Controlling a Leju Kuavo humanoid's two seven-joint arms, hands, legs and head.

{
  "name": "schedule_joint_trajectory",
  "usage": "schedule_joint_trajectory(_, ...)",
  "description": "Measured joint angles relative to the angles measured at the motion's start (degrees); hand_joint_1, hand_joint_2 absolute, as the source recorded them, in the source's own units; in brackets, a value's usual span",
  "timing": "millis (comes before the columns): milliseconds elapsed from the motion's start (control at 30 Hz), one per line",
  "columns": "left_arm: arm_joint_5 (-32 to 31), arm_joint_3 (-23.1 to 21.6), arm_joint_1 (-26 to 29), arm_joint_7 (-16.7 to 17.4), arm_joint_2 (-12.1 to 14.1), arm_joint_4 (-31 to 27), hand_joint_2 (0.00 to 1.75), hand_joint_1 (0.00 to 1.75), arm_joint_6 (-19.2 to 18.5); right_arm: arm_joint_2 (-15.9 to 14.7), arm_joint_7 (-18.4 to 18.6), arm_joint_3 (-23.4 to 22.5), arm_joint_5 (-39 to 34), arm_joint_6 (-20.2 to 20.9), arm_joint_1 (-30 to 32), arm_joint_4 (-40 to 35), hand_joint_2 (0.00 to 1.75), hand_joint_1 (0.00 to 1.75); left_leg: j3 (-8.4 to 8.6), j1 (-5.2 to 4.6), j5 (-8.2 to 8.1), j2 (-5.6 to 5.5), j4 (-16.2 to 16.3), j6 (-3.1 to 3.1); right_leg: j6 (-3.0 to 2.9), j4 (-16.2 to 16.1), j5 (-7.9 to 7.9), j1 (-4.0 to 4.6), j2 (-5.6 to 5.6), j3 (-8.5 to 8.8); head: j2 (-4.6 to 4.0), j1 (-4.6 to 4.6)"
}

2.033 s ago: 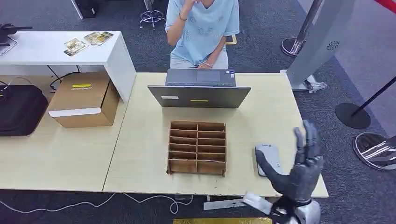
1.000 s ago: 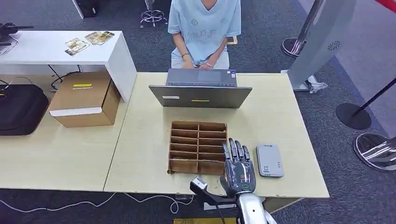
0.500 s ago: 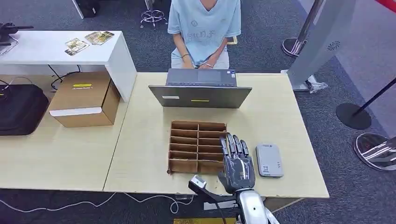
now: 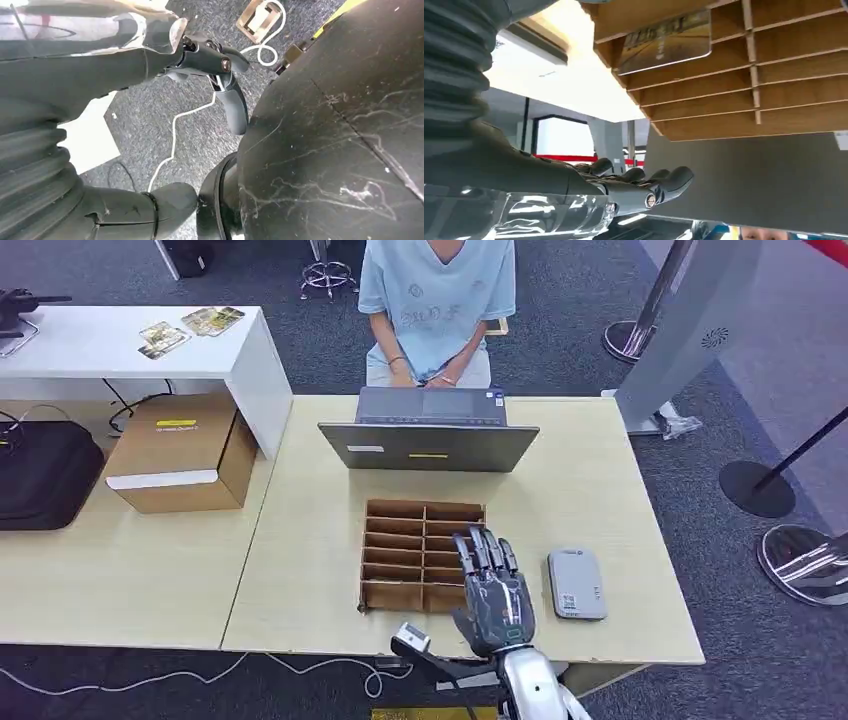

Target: Pass the card to the sensor for recognition and then transmit it.

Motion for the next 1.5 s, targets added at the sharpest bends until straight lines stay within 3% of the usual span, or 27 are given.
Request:
schedule_joint_trajectory(200,0.63,0.0,0.0,1.17,-0.07,0.0,1.75,0.0,-0.35,0.59,-0.91,0.0,-0.02,1.09,-0.08,0.35,1.75,0.0,0.02,0.0,0.0,0.0,0.0,0.0,0.0,0.0,0.0,0.0,0.0,-0.01,0.0,0.0)
schedule_joint_trajectory(267,1.31,0.0,-0.14,4.75,-1.29,0.0,1.75,0.0,-1.42,0.72,-1.9,0.04,-0.13,1.88,-0.6,0.92,1.75,0.0,0.03,0.0,0.0,0.01,0.01,0.0,0.0,0.0,0.0,-0.03,0.01,-0.01,0.0,-0.02)
schedule_joint_trajectory(433,1.49,0.0,0.07,5.62,-4.31,-0.04,1.75,0.0,-4.44,1.05,-2.97,0.09,-0.77,2.65,-2.21,2.34,1.75,0.0,0.14,-0.01,-0.02,0.39,0.03,0.01,-0.01,-0.06,0.04,0.0,0.29,0.01,0.0,0.04)
schedule_joint_trajectory(1500,4.18,0.0,0.34,7.74,-4.52,-0.04,1.75,0.0,-2.58,1.05,-2.01,-1.68,-0.52,3.63,-0.33,1.73,1.75,0.0,0.32,-0.02,-0.05,0.78,0.02,0.04,-0.05,-0.02,0.06,0.0,0.64,0.0,0.0,0.0)
